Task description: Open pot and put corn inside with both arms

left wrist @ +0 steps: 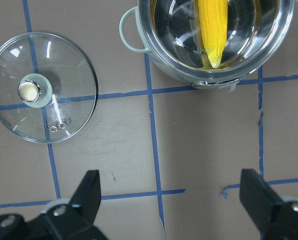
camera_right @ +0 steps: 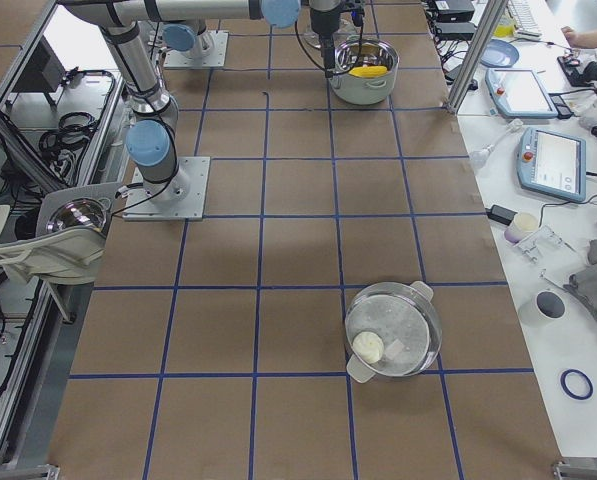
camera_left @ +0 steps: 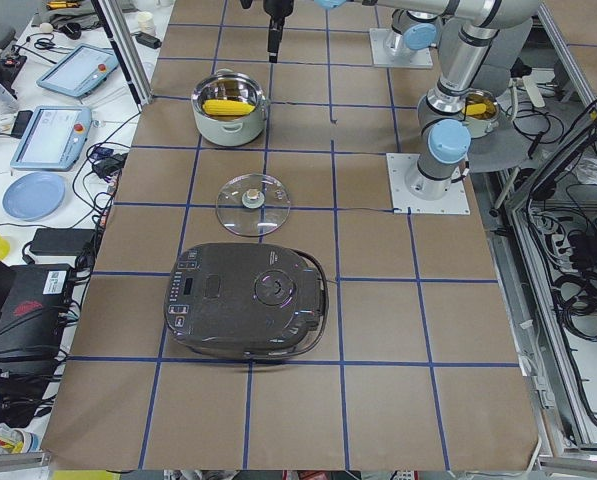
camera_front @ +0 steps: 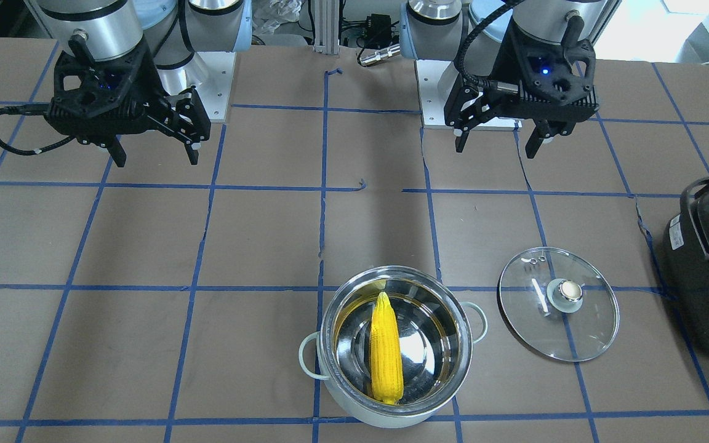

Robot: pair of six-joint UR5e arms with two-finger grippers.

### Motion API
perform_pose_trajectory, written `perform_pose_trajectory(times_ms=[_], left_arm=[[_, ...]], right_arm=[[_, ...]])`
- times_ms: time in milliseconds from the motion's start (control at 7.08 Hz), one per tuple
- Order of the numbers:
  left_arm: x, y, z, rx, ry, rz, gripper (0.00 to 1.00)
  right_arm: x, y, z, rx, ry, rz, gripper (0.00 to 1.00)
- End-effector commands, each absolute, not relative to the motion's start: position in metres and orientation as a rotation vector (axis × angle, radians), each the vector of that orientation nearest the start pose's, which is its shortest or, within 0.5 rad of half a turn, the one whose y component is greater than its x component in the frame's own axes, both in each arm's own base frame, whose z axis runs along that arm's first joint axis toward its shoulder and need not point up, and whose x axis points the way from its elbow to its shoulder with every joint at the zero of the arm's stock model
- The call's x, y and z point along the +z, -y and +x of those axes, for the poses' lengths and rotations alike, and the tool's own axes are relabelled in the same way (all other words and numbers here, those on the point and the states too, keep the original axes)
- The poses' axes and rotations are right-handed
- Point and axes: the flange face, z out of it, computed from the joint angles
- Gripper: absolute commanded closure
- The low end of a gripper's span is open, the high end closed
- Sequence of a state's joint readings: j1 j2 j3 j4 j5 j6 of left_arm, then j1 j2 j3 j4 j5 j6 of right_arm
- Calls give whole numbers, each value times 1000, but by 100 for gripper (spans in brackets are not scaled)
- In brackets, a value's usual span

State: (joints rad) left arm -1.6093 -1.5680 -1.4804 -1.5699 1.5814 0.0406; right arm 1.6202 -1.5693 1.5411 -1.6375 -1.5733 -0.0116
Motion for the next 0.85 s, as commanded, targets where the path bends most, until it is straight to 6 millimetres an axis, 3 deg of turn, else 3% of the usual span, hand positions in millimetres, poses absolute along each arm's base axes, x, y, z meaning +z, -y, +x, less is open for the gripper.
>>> perform_pose_trajectory(times_ms=[0,706], left_arm=[[535,494,-147,-151,-3125,114,0],[535,495,-145,-154,-3126,105,0]], right_arm=[[517,499,131,-128,-3134,-65,0],[522,494,133,-113,-3143,-67,0]])
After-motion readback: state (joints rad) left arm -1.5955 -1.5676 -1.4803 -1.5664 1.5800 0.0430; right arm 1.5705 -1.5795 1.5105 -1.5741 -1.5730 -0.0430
